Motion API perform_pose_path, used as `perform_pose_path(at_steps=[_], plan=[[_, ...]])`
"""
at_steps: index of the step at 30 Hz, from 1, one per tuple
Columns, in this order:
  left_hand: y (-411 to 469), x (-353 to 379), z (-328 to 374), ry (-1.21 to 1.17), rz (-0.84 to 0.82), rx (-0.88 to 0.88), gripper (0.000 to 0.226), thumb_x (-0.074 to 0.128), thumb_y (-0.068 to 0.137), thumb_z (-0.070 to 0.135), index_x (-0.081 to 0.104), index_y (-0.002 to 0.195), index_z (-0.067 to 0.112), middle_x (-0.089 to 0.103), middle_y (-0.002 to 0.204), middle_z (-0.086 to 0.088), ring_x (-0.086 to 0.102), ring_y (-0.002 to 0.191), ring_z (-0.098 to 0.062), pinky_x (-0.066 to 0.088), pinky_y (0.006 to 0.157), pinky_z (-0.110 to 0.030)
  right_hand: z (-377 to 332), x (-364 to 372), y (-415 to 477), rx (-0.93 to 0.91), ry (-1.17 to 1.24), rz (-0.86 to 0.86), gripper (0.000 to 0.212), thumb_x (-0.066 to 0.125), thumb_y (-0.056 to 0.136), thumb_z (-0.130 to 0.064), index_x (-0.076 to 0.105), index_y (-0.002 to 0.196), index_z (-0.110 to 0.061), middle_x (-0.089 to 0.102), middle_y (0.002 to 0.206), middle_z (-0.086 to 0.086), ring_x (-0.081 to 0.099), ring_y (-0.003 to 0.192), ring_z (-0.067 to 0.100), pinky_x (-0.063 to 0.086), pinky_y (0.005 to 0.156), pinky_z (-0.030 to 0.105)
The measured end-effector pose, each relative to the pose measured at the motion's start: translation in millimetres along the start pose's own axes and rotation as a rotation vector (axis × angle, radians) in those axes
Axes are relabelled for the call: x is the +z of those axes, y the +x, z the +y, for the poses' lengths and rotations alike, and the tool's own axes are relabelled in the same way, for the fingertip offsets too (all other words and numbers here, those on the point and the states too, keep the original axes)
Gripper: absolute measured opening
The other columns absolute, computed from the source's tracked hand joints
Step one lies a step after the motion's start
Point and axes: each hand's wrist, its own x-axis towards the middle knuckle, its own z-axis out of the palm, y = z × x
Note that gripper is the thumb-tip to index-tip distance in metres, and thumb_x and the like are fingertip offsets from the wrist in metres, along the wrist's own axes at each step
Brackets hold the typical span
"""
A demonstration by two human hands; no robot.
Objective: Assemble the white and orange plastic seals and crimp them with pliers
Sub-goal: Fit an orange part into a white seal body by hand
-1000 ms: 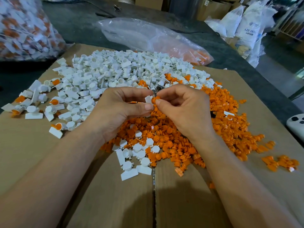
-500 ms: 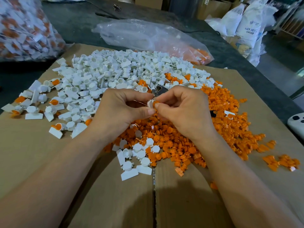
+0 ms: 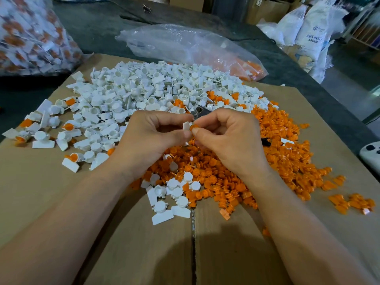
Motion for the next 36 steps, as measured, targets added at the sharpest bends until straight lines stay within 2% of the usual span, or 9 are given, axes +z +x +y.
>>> perform_pose_path(at_steps=[5,9,11,14,17,22,28,36], plan=[[1.1,0.7,1.2,0.018,0.062,0.001,0.023,0.068,0.074,-0.003,0.071,0.079,0.018,0.070,0.061,0.006,0.065,0.057,-0.003,0.048,0.056,-0.011,1.2,1.5,-0.4,-0.001,0.043,-0.043,0.029,0.072,0.075,-0.005,0.063,0.076,-0.033,0.065,0.069,-0.013,0.066,0.063,0.005,0.055,0.062,0.022],[-0.1,2.3,3.7,0.032,0.094,0.001,0.026,0.066,0.075,-0.005,0.071,0.080,0.020,0.066,0.054,0.005,0.058,0.048,-0.002,0.047,0.051,-0.013,2.1,3.1,-0.9,-0.033,0.039,-0.048,0.026,0.073,0.074,-0.009,0.064,0.081,-0.033,0.065,0.072,-0.016,0.065,0.066,0.003,0.054,0.065,0.020],[0.1,1.9,5.1,0.015,0.096,-0.011,0.025,0.065,0.076,-0.008,0.068,0.082,0.016,0.062,0.049,0.006,0.055,0.045,-0.003,0.046,0.048,-0.014,1.8,3.3,-1.0,-0.057,0.017,-0.047,0.030,0.075,0.072,-0.011,0.065,0.090,-0.032,0.063,0.072,-0.017,0.064,0.067,0.001,0.053,0.066,0.017],[1.8,-0.1,6.2,-0.091,0.130,-0.064,0.022,0.063,0.075,-0.012,0.063,0.074,0.009,0.062,0.049,0.003,0.055,0.044,-0.006,0.044,0.043,-0.016,1.6,3.0,-1.0,-0.116,-0.010,-0.065,0.039,0.074,0.071,-0.007,0.060,0.101,-0.029,0.061,0.078,-0.014,0.062,0.072,0.002,0.053,0.069,0.018],[1.5,0.4,7.8,-0.128,0.116,-0.093,0.022,0.062,0.074,-0.013,0.063,0.066,0.008,0.061,0.049,0.000,0.054,0.043,-0.008,0.044,0.043,-0.016,1.6,2.9,-1.2,-0.191,-0.036,-0.043,0.037,0.072,0.073,-0.011,0.059,0.104,-0.027,0.060,0.080,-0.013,0.062,0.074,0.005,0.054,0.070,0.023],[0.8,1.2,8.3,-0.137,0.112,-0.111,0.021,0.062,0.073,-0.013,0.063,0.065,0.007,0.060,0.049,-0.001,0.053,0.041,-0.008,0.044,0.042,-0.016,1.9,1.5,-0.3,-0.234,-0.099,-0.035,0.027,0.073,0.073,-0.009,0.069,0.099,-0.014,0.066,0.085,0.003,0.063,0.079,0.015,0.053,0.070,0.034],[0.1,2.8,8.2,-0.122,0.110,-0.122,0.023,0.062,0.073,-0.013,0.064,0.063,0.007,0.059,0.048,-0.001,0.051,0.040,-0.008,0.045,0.043,-0.017,3.3,-0.2,-0.4,-0.282,-0.161,-0.043,0.020,0.074,0.073,-0.008,0.072,0.093,-0.010,0.068,0.082,0.003,0.064,0.076,0.013,0.054,0.069,0.031],[0.2,3.3,10.0,-0.167,0.107,-0.170,0.021,0.059,0.075,-0.014,0.062,0.065,0.004,0.058,0.044,-0.001,0.049,0.036,-0.006,0.043,0.042,-0.016,4.2,-0.3,-0.4,-0.247,-0.146,-0.053,0.026,0.074,0.073,-0.008,0.070,0.098,-0.010,0.068,0.085,0.004,0.065,0.077,0.012,0.054,0.071,0.028]])
